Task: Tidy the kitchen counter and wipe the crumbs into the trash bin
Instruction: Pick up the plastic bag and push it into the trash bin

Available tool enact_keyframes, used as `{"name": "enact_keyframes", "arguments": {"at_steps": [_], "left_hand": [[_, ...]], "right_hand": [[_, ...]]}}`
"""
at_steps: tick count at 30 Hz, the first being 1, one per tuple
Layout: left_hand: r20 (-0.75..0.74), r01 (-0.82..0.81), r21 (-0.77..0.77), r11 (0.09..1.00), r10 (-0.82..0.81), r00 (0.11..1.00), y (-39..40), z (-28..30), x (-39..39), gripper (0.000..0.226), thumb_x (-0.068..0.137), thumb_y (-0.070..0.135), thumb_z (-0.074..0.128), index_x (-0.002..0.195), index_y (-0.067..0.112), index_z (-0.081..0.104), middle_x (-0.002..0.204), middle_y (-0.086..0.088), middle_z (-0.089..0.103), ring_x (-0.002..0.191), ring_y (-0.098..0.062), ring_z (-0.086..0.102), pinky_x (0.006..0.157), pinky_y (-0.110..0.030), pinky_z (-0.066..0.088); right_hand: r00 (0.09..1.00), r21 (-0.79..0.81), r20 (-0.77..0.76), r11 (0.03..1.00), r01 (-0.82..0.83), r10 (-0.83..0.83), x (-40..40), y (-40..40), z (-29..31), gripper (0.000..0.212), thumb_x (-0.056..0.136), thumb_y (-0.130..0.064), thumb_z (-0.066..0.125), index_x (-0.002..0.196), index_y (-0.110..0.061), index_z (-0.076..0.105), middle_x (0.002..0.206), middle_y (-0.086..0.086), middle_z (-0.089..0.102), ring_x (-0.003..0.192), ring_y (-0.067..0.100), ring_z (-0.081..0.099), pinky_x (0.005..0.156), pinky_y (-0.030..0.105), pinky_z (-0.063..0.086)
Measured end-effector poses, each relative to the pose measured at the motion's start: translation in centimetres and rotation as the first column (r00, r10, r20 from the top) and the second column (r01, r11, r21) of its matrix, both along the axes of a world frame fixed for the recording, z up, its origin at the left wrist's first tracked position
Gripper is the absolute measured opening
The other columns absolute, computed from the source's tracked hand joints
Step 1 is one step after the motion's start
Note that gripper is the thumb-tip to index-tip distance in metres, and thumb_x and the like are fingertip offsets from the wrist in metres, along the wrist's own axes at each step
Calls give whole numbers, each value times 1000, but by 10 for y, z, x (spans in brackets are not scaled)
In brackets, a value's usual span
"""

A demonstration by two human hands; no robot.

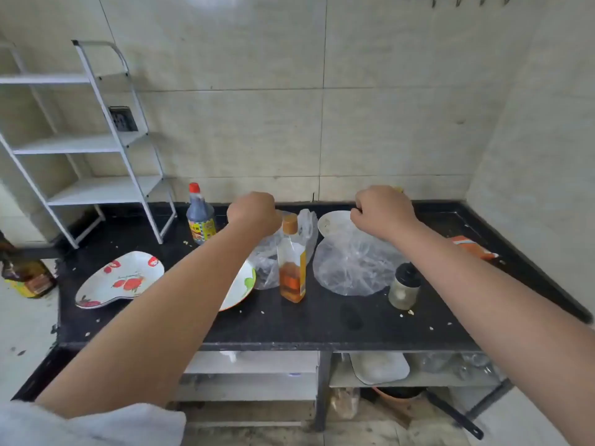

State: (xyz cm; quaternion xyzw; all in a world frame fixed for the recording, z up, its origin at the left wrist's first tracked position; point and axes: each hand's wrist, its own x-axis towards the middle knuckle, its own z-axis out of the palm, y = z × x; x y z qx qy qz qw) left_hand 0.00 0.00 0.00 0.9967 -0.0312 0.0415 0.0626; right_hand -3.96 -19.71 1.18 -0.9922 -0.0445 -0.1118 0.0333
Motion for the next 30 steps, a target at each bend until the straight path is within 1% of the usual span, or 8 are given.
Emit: {"name": "enact_keyframes", "arguments": {"at_steps": [8,11,13,15,18,23,27,30], "left_hand": [[-205,1,13,1000,2,979,21,-70,161,30,90,18,42,61,11,44,62,0,40,71,-22,47,60,-29,35],[-381,81,48,996,-56,923,18,-98,200,26,91,28,46,90,8,63,69,1,47,70,-19,50,61,-28,42],[-515,157,84,984,-92,852,17,-121,218,42,90,38,53,122,11,56,108,-3,60,104,-24,55,90,-34,47],[-618,209,89,974,-110,778,17,-143,235,65,88,42,58,142,13,37,146,-7,40,133,-27,39,110,-37,34],[-740,211,49,976,-106,664,22,-166,245,92,83,42,65,151,15,10,157,-5,17,144,-27,21,116,-38,22],[-839,285,75,955,-94,535,30,-195,247,104,79,33,73,151,15,0,157,-4,17,142,-27,26,113,-37,29],[-822,327,183,927,-38,568,37,-217,253,111,75,26,77,151,24,-4,153,-3,30,133,-28,41,106,-39,40],[-769,316,269,910,6,639,41,-223,257,81,85,13,65,150,23,16,146,-4,40,130,-29,44,103,-39,43]], "right_hand": [[915,-103,-402,992,-71,24,140,-19,-83,51,91,-28,49,139,-17,36,137,6,42,122,24,46,83,31,43],[878,-124,-477,986,-109,37,173,-22,-114,66,88,-28,54,146,-22,20,147,3,28,123,24,46,84,32,45],[857,-162,-514,978,-134,32,191,-24,-133,73,87,-26,56,147,-26,13,152,3,17,119,25,50,83,33,46],[831,-199,-557,969,-144,9,211,-26,-152,77,87,-22,56,147,-29,9,155,1,12,110,26,56,77,32,48],[803,-236,-595,959,-159,-13,232,-27,-176,74,88,-15,52,147,-28,10,147,6,29,99,26,61,65,29,43],[734,-295,-676,938,-184,-68,258,-22,-193,31,88,-5,45,117,-15,52,110,5,58,94,22,57,59,25,36],[698,-311,-703,942,-129,-136,273,-19,-198,32,86,-1,41,107,-14,62,77,-2,45,72,16,46,47,20,25],[692,-278,-704,959,-60,-161,283,-20,-198,33,86,1,39,105,-10,63,72,-2,45,60,12,41,48,20,28]]}}
